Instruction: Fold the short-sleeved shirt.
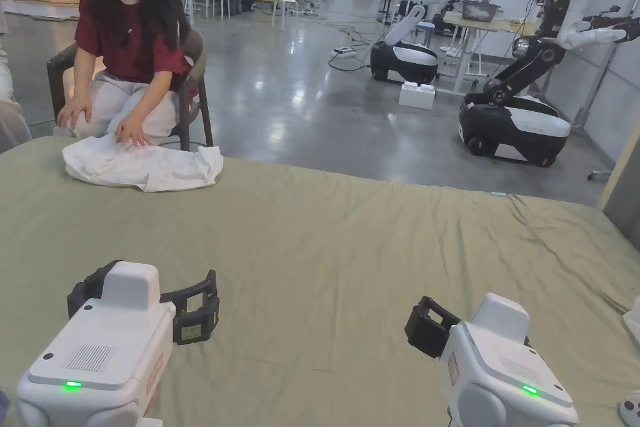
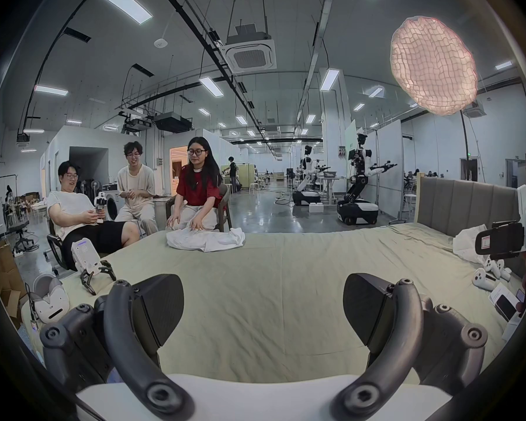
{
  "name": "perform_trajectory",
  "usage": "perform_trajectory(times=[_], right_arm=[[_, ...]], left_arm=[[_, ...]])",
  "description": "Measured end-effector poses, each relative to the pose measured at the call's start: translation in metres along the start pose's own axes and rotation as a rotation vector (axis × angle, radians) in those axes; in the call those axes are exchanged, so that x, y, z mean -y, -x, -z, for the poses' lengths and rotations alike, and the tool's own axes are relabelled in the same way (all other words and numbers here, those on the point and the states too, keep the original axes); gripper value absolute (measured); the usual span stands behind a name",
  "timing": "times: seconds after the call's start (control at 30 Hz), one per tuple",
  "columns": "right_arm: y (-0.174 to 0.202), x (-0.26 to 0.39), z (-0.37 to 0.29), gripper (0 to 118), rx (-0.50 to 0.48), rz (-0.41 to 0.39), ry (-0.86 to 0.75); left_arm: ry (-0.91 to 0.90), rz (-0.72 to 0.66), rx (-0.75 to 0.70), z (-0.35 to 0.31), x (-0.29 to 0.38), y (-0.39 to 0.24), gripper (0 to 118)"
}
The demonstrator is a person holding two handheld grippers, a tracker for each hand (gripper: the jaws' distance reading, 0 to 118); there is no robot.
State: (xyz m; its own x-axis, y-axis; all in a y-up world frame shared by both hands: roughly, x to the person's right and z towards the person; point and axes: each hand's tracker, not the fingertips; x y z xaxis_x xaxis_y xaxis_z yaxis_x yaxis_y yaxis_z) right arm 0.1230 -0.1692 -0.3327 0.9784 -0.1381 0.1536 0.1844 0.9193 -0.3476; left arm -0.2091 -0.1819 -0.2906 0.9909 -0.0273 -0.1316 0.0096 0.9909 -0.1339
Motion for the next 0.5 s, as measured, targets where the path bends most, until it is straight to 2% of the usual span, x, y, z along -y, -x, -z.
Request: perform_trajectory(times=[0.5], right_arm=[[-0.0078,0.0028,0.0018,106,0.036,-0.016,-0.02]], left_arm=[[-0.023,0.01,-0.001,-0.0005,0.0061,-0.0005,107]])
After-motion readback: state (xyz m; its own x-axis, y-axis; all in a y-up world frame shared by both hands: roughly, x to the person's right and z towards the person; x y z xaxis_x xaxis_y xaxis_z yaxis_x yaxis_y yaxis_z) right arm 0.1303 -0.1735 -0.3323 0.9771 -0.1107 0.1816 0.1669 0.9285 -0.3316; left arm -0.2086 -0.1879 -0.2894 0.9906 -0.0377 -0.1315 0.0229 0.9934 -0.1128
